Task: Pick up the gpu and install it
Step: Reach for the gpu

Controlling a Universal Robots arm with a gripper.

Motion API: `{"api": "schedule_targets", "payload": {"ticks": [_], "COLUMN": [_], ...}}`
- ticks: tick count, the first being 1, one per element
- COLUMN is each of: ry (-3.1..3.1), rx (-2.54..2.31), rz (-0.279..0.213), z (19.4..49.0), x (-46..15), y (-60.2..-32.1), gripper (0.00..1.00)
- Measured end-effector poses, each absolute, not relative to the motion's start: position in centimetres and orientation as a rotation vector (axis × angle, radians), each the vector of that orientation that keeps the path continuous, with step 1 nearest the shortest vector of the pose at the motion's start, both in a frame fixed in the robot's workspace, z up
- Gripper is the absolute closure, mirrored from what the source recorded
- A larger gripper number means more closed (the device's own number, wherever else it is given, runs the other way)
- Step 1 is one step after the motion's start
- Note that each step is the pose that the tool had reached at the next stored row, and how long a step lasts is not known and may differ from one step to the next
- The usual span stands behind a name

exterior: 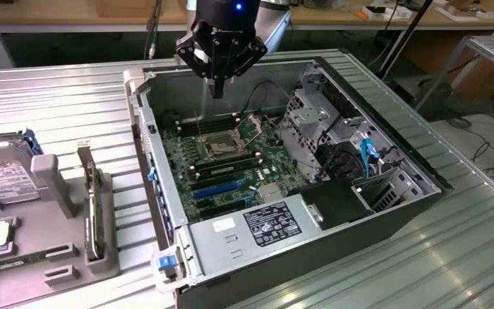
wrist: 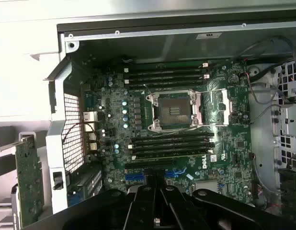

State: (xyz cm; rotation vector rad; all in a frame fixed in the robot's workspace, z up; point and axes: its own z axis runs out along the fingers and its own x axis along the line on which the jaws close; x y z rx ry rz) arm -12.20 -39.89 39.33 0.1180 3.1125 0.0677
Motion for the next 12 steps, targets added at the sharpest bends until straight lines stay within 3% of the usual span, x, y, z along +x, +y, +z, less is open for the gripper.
{"api": "schedule_targets", "payload": {"ticks": [12], "ry": [3.113], "rx": [0.118], "rz": [0.068], "z": [39.33], "x": [-12.26], "y": [-39.89], "gripper": [0.89]}}
